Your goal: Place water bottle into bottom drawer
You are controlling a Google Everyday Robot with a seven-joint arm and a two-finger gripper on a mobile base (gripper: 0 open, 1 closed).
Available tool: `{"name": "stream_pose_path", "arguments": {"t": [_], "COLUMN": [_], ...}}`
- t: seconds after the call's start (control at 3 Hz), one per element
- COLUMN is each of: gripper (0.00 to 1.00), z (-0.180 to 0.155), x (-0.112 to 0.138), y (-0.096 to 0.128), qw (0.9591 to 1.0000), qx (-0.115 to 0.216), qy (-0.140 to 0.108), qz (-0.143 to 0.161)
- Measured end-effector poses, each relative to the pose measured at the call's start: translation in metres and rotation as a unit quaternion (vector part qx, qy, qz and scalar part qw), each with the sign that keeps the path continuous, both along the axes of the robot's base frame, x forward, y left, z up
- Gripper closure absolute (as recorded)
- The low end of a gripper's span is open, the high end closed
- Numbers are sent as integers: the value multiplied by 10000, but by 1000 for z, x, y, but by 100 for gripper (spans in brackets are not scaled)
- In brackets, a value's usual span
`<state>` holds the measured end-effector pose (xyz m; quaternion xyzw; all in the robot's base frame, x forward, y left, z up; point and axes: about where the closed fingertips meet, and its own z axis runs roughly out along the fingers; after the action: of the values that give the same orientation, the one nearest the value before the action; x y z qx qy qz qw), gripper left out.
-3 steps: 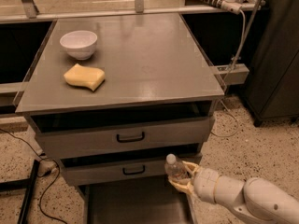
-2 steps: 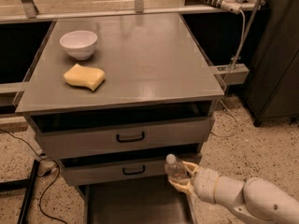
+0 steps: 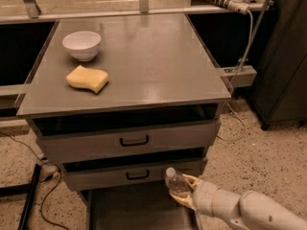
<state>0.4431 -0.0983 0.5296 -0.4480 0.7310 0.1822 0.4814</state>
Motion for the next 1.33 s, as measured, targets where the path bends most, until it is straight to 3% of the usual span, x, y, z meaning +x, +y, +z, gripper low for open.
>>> {"name": "stream_pose_path", "arguments": {"t": [0.67, 1.0, 1.33], "gripper": [100, 100, 100], "z": [-73, -113, -149], "x": [-3, -5, -1], "y": [3, 4, 4], "qw": [9997, 10000, 9986], "qx": [-222, -67, 426], "qy": [-61, 14, 299], "qz": [-113, -68, 55]}}
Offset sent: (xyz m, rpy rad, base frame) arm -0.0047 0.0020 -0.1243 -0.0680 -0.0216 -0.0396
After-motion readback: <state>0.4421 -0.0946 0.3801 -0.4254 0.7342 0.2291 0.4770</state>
